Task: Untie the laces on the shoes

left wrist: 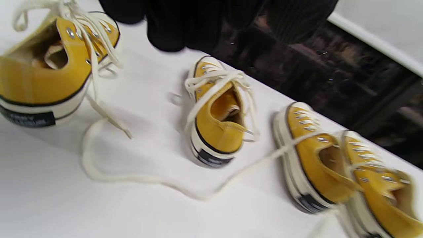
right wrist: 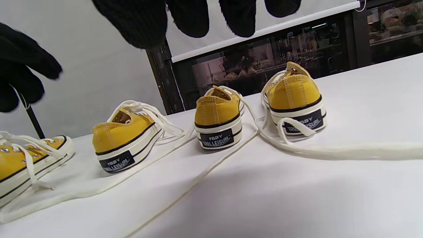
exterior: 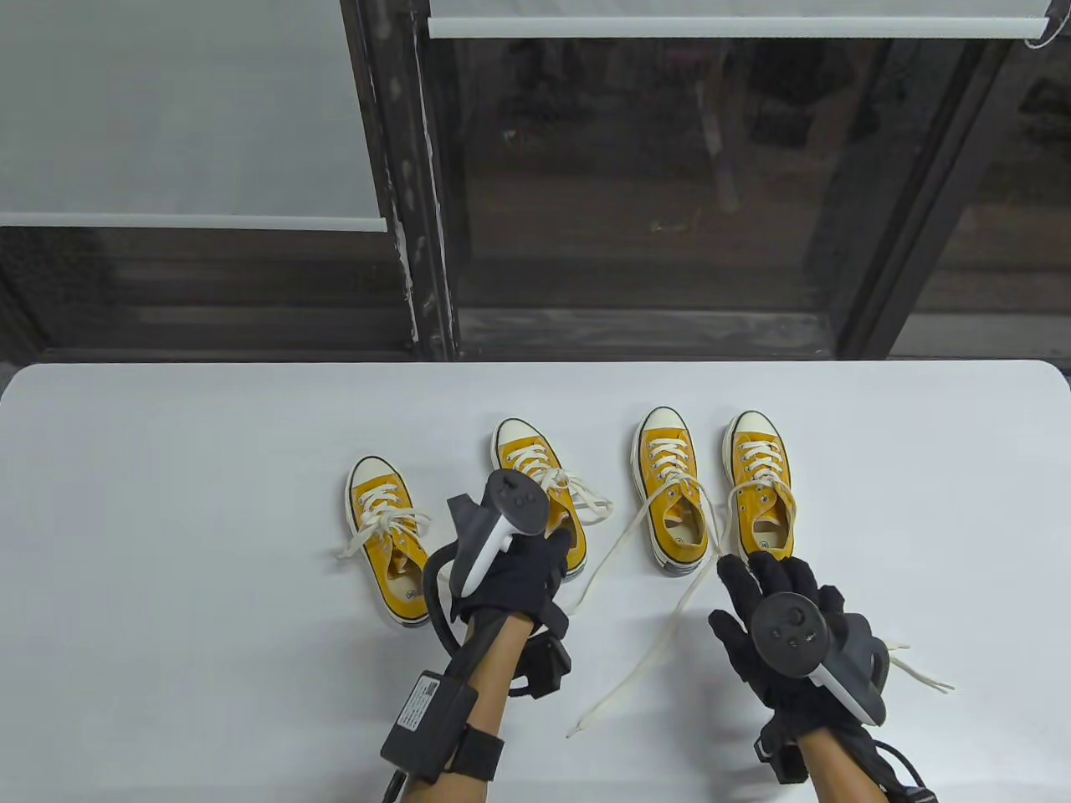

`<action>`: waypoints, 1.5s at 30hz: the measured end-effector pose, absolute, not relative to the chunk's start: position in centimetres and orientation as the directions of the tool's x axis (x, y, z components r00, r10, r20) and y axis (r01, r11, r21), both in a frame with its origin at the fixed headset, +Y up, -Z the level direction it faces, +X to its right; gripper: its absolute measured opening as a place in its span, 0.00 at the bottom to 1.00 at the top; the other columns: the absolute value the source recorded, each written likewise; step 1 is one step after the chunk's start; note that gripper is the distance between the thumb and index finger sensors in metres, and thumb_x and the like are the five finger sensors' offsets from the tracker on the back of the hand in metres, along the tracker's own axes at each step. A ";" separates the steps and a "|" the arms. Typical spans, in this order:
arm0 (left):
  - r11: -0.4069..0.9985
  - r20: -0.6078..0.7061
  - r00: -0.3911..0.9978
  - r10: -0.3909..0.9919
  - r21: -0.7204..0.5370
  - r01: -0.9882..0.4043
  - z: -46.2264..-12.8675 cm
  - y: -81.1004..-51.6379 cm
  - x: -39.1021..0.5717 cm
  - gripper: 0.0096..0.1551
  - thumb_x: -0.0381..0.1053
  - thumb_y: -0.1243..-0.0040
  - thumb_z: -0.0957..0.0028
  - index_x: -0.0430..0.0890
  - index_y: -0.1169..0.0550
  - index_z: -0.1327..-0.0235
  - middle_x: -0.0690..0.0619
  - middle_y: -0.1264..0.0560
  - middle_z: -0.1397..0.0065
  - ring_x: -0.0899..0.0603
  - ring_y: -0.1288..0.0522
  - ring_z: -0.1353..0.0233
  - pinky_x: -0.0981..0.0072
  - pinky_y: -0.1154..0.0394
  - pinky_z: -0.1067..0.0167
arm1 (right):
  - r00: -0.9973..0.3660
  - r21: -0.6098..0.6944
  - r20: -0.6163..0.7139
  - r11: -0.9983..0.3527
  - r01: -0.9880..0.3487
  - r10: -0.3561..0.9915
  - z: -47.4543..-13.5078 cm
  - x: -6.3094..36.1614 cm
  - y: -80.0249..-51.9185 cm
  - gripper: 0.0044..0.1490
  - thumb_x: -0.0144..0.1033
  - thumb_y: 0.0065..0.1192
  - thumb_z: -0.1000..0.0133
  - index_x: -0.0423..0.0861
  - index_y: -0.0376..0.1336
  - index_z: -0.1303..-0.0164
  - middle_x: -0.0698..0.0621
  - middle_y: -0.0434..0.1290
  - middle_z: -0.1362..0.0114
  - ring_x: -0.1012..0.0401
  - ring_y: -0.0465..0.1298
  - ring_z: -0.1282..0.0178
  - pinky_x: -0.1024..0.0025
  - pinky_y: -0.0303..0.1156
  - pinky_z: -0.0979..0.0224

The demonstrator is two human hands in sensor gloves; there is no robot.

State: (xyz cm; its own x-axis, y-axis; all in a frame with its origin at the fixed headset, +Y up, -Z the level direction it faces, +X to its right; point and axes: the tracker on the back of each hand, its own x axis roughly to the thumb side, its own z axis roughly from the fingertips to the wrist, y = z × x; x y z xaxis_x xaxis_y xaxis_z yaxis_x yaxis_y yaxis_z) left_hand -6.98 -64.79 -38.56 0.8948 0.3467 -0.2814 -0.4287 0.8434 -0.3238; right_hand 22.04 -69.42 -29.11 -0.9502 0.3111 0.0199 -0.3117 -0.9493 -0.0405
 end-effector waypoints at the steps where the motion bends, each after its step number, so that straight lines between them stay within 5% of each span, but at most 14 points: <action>1: 0.843 -0.308 0.898 0.315 -0.343 -0.414 -39.5 -65.2 -6.7 0.39 0.62 0.44 0.35 0.51 0.40 0.14 0.47 0.30 0.19 0.45 0.27 0.26 0.43 0.36 0.25 | -0.950 -0.043 0.025 -0.949 -0.312 0.311 -29.1 22.0 -69.4 0.41 0.55 0.53 0.34 0.55 0.48 0.11 0.43 0.50 0.11 0.37 0.46 0.12 0.28 0.43 0.22; 7: 0.840 -0.425 0.891 0.158 -0.417 -0.348 -43.9 -67.8 -5.5 0.39 0.63 0.42 0.36 0.49 0.37 0.16 0.50 0.22 0.29 0.51 0.19 0.41 0.49 0.28 0.35 | -0.948 -0.020 0.057 -0.948 -0.316 0.315 -28.8 21.7 -69.4 0.41 0.55 0.53 0.34 0.56 0.48 0.11 0.43 0.50 0.11 0.38 0.46 0.12 0.28 0.43 0.22; 14: 0.815 -0.444 0.892 -0.088 -0.546 -0.191 -47.3 -71.2 -4.1 0.49 0.69 0.40 0.41 0.44 0.40 0.15 0.49 0.21 0.32 0.53 0.19 0.46 0.49 0.27 0.37 | -0.945 -0.012 0.091 -0.949 -0.316 0.313 -28.5 21.1 -69.2 0.41 0.55 0.53 0.34 0.55 0.48 0.11 0.43 0.50 0.11 0.38 0.47 0.12 0.28 0.43 0.22; 21: 0.863 -0.457 0.872 -0.174 -0.498 -0.089 -47.9 -73.8 -3.9 0.35 0.64 0.41 0.38 0.45 0.31 0.25 0.60 0.18 0.52 0.59 0.21 0.61 0.55 0.23 0.47 | -0.941 -0.006 0.094 -0.945 -0.327 0.325 -28.5 21.1 -69.2 0.41 0.55 0.53 0.34 0.55 0.48 0.11 0.42 0.50 0.11 0.38 0.48 0.12 0.29 0.45 0.22; 30: 0.891 -0.417 0.907 0.053 -0.391 -0.232 -46.6 -71.5 -5.4 0.26 0.54 0.47 0.36 0.39 0.25 0.34 0.56 0.16 0.64 0.60 0.22 0.70 0.57 0.20 0.58 | -0.939 -0.006 0.105 -0.944 -0.329 0.326 -28.5 21.1 -69.2 0.41 0.55 0.53 0.34 0.56 0.48 0.10 0.43 0.50 0.11 0.38 0.48 0.12 0.29 0.45 0.22; 38: 0.922 -0.307 0.931 0.199 -0.262 -0.284 -41.0 -66.0 -4.6 0.26 0.54 0.46 0.37 0.38 0.24 0.35 0.56 0.16 0.65 0.60 0.21 0.71 0.56 0.20 0.59 | -0.936 0.001 0.102 -0.941 -0.338 0.336 -28.5 21.2 -69.3 0.41 0.55 0.53 0.34 0.56 0.48 0.11 0.43 0.50 0.11 0.38 0.48 0.12 0.29 0.44 0.22; 45: 0.936 -0.246 0.944 0.219 -0.222 -0.275 -36.5 -64.2 -4.2 0.26 0.54 0.45 0.37 0.37 0.23 0.36 0.56 0.15 0.66 0.60 0.21 0.72 0.56 0.20 0.61 | -0.930 0.010 0.093 -0.934 -0.356 0.356 -28.4 21.6 -69.5 0.41 0.54 0.53 0.34 0.55 0.48 0.11 0.43 0.50 0.11 0.38 0.48 0.12 0.29 0.45 0.22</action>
